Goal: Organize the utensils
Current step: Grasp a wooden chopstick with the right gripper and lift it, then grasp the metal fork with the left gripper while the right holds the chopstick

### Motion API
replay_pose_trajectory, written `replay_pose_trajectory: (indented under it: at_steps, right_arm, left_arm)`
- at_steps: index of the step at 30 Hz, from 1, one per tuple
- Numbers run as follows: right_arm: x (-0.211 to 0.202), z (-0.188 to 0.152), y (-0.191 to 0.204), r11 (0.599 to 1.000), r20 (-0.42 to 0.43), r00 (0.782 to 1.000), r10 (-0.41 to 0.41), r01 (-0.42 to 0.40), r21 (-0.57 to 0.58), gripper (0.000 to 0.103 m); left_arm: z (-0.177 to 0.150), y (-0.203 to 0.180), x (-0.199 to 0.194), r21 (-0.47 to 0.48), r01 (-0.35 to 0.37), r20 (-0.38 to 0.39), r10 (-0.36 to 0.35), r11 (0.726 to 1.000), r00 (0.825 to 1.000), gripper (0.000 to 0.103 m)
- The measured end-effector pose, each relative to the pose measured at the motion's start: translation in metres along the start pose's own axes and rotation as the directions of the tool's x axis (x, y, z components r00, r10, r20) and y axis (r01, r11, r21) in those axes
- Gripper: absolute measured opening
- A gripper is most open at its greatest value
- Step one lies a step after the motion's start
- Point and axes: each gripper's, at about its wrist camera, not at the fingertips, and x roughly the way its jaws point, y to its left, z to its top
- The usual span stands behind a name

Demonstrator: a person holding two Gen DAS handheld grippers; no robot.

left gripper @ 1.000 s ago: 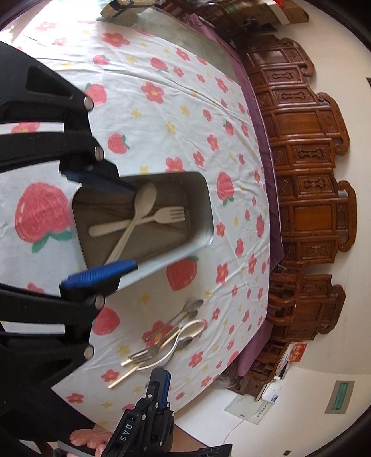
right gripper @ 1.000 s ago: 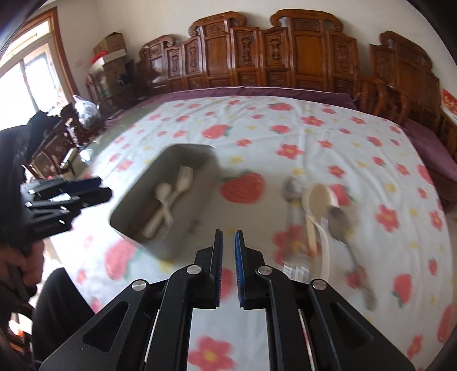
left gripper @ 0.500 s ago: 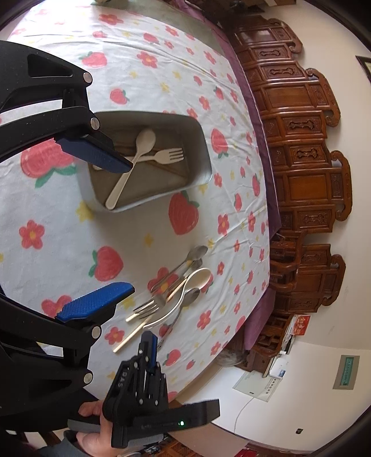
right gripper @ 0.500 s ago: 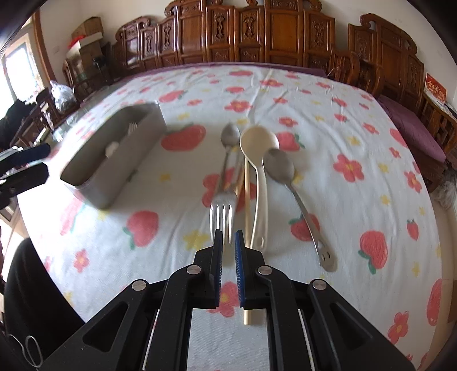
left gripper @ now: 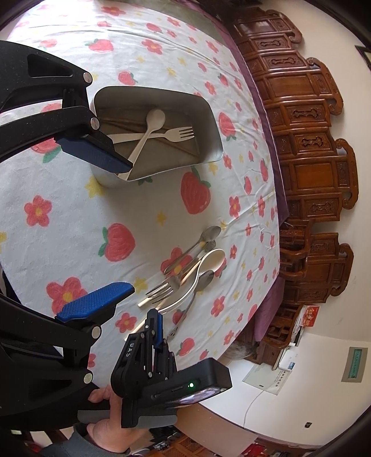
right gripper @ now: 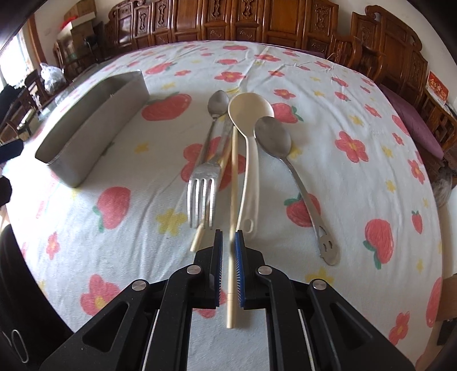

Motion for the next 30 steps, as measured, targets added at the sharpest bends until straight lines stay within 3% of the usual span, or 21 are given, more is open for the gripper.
replay_pose_trajectory:
  at_steps: [9, 14, 18, 30]
  right_arm:
    - [0.003, -0.003, 0.002, 1.000, -0.016, 1.000, -0.017, 0.016, -0.013, 0.011]
    - [-0.001, -0.007, 0.001, 1.000, -0.032, 0.999, 0.001, -0.001, -0.010, 0.006]
    - [-0.021, -0.011, -0.002, 1.000, 0.002, 1.000, 0.030, -0.030, 0.004, 0.006]
    - [-0.070, -0.004, -0.034, 0.999, 0.106, 0.994, 0.016, -0.021, 0.042, 0.006]
  left_arm:
    - [-0.002, -0.008, 0.005, 0.009, 0.007, -0.009, -0.007, 1.000, 1.000, 0.076]
    - [0.000, -0.013, 0.010, 0.014, 0.008, -0.014, -0.007, 1.000, 1.000, 0.076]
    - [0.003, -0.015, 0.017, 0.005, 0.013, -0.023, -0.013, 1.000, 1.000, 0.076]
    - [0.022, -0.033, 0.049, -0.007, 0.016, -0.065, -0.016, 1.000, 0.998, 0.076]
